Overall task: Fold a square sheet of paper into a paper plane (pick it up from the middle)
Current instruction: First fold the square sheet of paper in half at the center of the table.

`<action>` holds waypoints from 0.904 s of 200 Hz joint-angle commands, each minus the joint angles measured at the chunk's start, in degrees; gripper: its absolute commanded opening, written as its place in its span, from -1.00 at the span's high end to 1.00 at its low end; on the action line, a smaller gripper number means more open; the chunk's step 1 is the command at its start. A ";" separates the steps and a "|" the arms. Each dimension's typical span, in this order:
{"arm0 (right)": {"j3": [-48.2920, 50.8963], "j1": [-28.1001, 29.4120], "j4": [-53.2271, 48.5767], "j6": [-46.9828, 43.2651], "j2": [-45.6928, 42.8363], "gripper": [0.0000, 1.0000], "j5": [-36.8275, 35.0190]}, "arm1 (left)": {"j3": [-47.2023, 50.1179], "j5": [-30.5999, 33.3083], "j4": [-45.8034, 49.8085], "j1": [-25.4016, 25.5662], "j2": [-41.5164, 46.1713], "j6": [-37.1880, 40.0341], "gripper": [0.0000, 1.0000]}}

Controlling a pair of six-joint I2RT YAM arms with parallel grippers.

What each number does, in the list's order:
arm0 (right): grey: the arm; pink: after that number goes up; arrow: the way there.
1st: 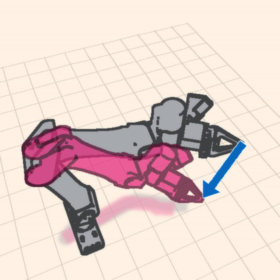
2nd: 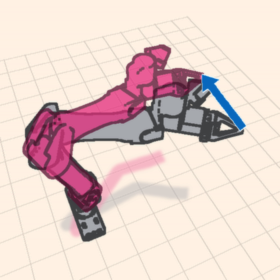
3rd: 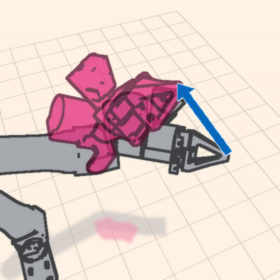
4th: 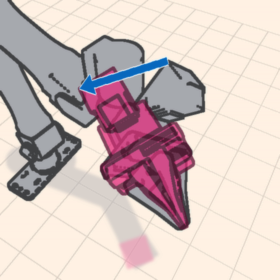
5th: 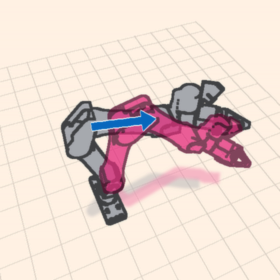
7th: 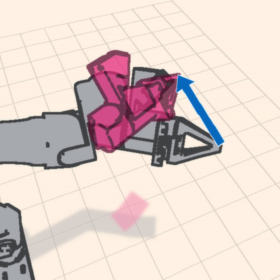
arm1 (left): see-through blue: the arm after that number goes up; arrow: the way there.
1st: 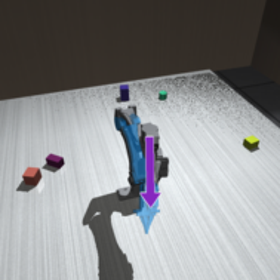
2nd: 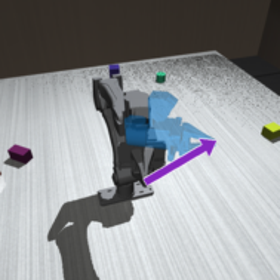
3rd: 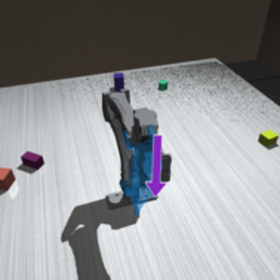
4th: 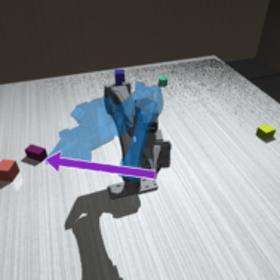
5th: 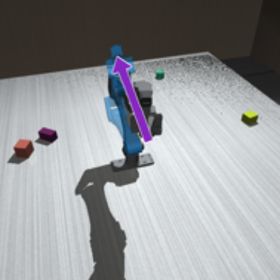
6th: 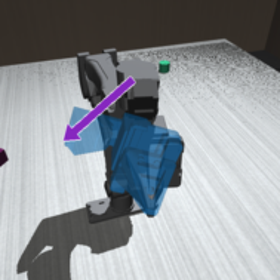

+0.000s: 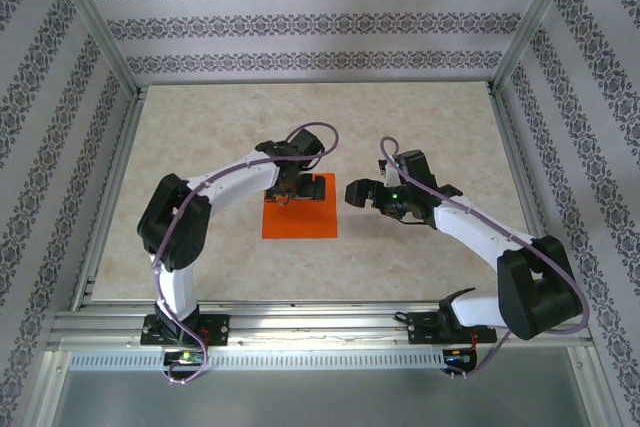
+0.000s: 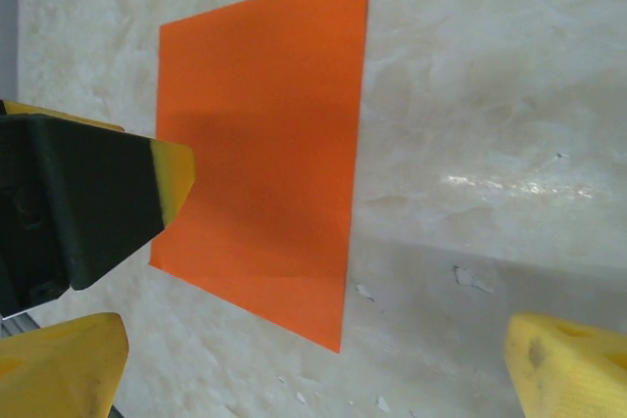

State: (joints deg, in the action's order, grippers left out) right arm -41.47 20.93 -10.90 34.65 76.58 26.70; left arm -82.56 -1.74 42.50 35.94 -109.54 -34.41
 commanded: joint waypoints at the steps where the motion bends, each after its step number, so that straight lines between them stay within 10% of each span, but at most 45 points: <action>1: -0.81 0.87 -1.71 -0.07 0.33 -0.96 -2.18 | -3.64 -1.92 7.06 0.09 -2.95 2.01 -0.92; 181: 1.04 1.64 -0.93 2.08 0.76 -0.96 -1.48 | -4.82 -1.38 6.73 -0.35 -11.00 -2.18 -0.94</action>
State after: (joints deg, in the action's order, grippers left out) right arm -41.06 22.02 -11.79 36.10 76.66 25.30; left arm -87.24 -4.03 48.84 35.88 -119.37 -34.92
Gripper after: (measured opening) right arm 0.983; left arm 0.970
